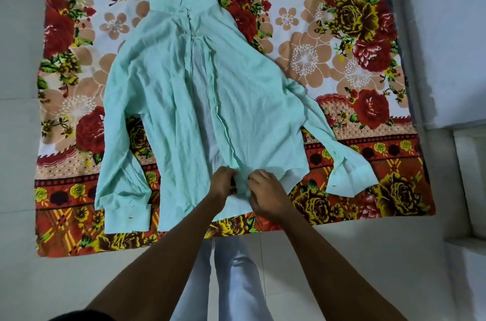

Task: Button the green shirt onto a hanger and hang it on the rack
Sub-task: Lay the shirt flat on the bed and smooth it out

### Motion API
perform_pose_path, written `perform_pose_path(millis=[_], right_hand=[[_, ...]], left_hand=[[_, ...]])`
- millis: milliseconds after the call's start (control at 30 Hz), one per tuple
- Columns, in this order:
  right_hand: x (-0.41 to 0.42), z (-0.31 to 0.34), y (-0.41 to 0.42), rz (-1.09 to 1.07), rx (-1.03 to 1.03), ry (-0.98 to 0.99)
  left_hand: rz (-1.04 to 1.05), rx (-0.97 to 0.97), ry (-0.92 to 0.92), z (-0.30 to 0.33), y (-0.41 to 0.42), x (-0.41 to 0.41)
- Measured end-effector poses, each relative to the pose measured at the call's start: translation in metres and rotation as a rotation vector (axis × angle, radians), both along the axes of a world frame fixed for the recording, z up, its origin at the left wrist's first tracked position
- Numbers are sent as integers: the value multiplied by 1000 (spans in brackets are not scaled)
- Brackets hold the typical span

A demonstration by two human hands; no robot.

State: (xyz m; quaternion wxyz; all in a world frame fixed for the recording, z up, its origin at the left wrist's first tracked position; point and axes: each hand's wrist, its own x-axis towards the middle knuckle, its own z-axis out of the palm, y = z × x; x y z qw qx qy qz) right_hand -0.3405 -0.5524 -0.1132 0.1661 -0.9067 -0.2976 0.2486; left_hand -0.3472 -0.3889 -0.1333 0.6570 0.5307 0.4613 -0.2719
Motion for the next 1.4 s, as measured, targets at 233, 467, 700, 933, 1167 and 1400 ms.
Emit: perform_pose_path(millis=[233,467,700,933,1167,1400], right_hand=[[-4,14,-15,-86,63,-58],[-16,11,-34,-141,-25,-68],[-28,-9,-41,-172,-347,-83],[-37,4,22,-290,-161,-2],[-59,-3,95,-387,73,315],[-51,-7,131,-889,235,635]], left_hand=[[4,-369,115,4,10,-29],[-215,-217,143,8,18,-31],[-343,-11,108,6,24,-34],[-597,586,-217,16,40,-47],[-731,862,-141,8,75,-80],[-610,740,-512,2,92,-91]])
